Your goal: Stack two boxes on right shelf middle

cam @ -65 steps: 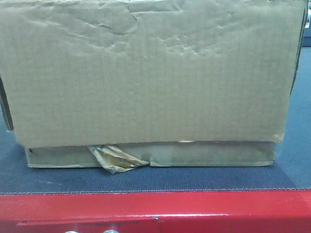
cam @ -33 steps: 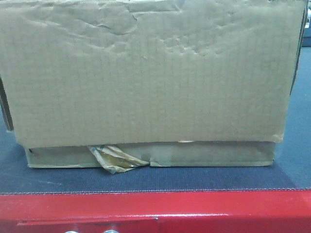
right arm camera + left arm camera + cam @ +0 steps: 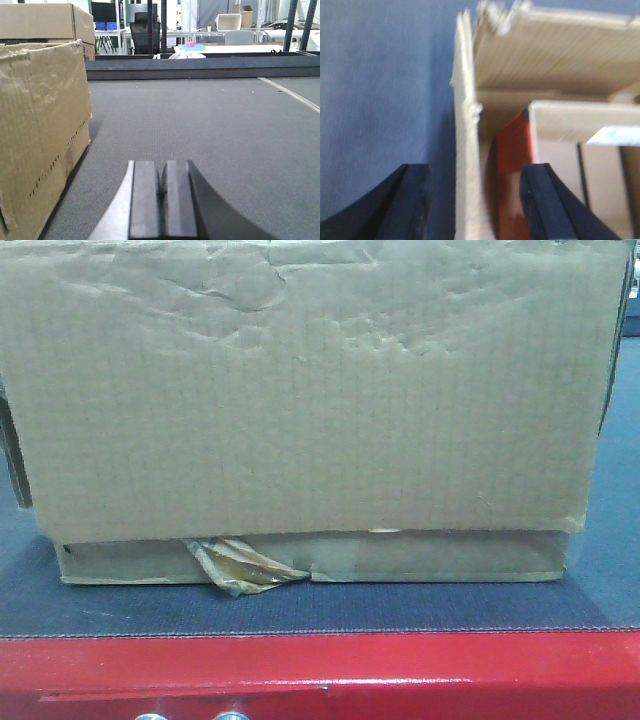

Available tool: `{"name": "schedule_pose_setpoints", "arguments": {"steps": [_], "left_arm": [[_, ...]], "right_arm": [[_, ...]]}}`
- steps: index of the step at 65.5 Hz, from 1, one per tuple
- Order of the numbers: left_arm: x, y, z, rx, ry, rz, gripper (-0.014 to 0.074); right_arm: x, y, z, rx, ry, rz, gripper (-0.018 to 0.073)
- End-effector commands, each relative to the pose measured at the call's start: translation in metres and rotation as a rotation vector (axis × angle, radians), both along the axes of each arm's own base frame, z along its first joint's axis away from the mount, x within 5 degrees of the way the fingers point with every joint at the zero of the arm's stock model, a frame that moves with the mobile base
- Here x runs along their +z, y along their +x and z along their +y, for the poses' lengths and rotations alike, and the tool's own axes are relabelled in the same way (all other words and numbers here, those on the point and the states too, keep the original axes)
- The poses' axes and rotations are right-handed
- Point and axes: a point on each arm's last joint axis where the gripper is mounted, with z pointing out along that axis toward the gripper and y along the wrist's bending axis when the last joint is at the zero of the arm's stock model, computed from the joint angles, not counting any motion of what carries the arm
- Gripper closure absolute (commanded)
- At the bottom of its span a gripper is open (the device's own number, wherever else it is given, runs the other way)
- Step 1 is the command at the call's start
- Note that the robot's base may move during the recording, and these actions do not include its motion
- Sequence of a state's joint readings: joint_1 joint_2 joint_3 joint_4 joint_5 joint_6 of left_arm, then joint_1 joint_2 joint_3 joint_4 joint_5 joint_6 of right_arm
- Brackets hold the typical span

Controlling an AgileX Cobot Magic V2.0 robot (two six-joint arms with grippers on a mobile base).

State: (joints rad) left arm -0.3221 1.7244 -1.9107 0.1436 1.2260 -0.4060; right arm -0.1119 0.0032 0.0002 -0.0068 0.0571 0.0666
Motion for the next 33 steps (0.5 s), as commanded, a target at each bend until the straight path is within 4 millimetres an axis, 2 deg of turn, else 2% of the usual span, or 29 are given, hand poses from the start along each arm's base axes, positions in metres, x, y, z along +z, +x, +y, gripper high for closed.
{"name": "schedule_pose_setpoints", "arguments": {"steps": [1, 22, 33], "left_arm": [[-0.014, 0.000, -0.002, -0.015, -0.003, 0.047, 0.0288], [-0.075, -0.008, -0.005, -0.019, 0.060, 0.253, 0.0288], [-0.081, -0.009, -0.004, -0.002, 0.057, 0.271, 0.0288]], "right_arm": [[0.002, 0.000, 0.000, -0.003, -0.004, -0.024, 0.0722], [0.002, 0.000, 0.000, -0.003, -0.004, -0.024, 0.0722], [0.002, 0.000, 0.000, -0.003, -0.004, -0.024, 0.0722]]}}
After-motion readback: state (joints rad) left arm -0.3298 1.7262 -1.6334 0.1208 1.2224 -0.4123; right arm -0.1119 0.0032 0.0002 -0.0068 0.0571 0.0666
